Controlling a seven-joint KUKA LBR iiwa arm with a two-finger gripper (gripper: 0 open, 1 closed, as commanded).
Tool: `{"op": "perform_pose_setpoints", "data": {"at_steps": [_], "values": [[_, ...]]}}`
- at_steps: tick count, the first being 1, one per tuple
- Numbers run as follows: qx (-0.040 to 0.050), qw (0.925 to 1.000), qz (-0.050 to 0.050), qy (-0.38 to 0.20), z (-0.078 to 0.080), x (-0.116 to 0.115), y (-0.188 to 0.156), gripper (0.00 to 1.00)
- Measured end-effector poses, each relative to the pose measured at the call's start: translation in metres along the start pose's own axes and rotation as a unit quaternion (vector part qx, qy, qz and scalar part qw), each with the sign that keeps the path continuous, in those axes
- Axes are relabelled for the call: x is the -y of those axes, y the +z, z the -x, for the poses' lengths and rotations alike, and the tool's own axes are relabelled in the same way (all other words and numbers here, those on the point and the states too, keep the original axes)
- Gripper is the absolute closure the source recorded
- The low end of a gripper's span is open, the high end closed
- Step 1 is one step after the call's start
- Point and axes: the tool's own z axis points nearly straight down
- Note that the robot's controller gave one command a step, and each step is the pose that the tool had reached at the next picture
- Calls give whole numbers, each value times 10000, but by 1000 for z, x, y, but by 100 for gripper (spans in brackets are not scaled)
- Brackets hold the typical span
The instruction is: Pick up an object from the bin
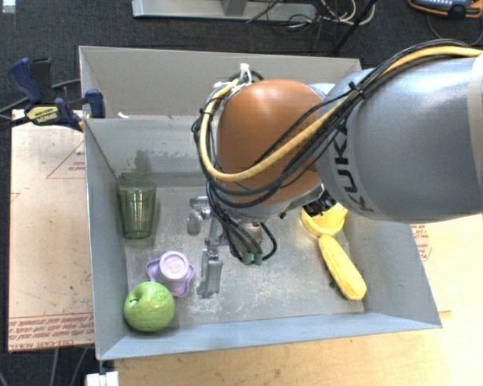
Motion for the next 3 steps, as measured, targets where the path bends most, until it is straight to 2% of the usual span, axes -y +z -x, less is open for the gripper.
{"op": "perform_pose_setpoints", "data": {"at_steps": [1,2,3], "values": [[37,10000,9,22,1,1,-5,0],[66,9996,16,-262,6,-12,32,0],[51,9996,29,-271,5,9,84,0]]}}
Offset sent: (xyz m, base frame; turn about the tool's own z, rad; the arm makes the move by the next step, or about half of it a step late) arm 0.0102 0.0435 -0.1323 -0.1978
